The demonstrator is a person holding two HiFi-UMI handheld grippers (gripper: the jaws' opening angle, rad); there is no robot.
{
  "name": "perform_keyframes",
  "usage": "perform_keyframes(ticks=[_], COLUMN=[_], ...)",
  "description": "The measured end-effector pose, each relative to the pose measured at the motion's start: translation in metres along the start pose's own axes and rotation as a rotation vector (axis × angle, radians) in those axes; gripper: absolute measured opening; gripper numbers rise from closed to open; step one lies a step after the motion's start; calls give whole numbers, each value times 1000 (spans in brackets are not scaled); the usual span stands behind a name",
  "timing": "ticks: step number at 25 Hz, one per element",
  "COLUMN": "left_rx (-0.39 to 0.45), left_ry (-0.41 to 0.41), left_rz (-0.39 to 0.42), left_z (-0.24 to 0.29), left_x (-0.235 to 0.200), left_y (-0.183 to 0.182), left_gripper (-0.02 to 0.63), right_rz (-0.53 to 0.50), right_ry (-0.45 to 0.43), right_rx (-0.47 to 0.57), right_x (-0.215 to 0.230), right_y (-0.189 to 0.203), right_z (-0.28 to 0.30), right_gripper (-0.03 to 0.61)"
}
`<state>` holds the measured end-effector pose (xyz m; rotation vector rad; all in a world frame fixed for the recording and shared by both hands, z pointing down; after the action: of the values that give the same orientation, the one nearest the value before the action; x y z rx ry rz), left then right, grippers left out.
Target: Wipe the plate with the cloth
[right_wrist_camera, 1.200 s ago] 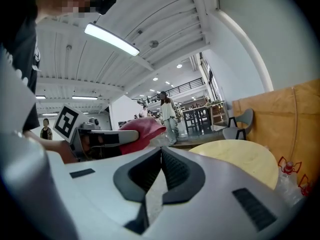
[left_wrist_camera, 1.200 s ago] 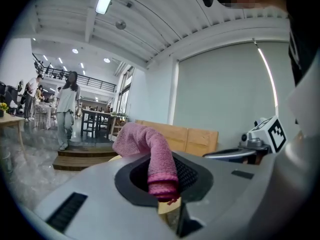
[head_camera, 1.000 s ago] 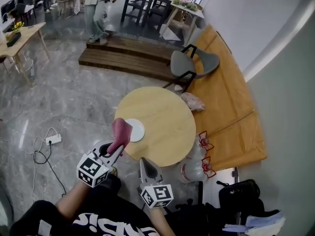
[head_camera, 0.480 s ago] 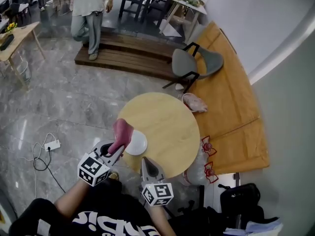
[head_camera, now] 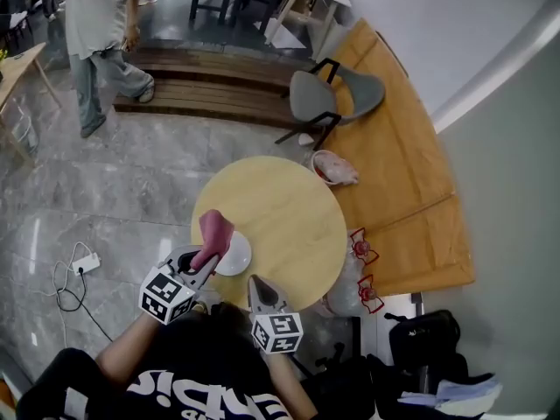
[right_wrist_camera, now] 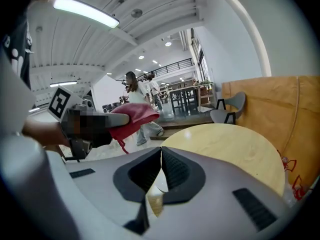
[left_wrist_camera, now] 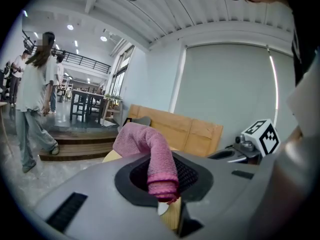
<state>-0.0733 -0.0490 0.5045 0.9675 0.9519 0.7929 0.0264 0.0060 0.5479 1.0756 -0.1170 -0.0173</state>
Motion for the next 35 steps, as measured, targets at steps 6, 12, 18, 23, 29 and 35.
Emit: perform_keyframes(ticks=[6, 12, 18, 23, 29, 35], left_rx=[-46, -108, -184, -231, -281, -317], left_ry=[-14, -20, -5, 12, 15, 16], left_rz=[-21, -25, -63, -93, -141, -159], left_z=[23, 47, 67, 81, 93, 99], left_x=[-15, -34, -41, -51, -63, -74], left_y=[3, 35, 57, 79, 98, 107], left_gripper=[52, 52, 52, 52, 52, 52], right_rz=[-18, -33, -34, -26, -61, -109], right_ry=[-22, -63, -78, -78, -58, -62], right_rx=[-88, -188, -287, -396, -474, -528], right_x=[15, 25, 36, 48, 59, 57], right_y=[19, 43, 68, 96, 119, 130], right_z=[33, 62, 85, 112, 139, 158], right_gripper=[21, 23, 43, 133, 133, 133])
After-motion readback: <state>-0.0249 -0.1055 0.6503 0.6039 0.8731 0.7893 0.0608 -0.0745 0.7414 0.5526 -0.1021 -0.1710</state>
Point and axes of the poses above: the fingertips, and each gripper's own axes: z forward along the fingers, x to its right, y out of its underside, the point moved 1 cm from there along -z, backward along the fingers, and after that the axes turned 15 degrees about y, right-handed, at the moved point
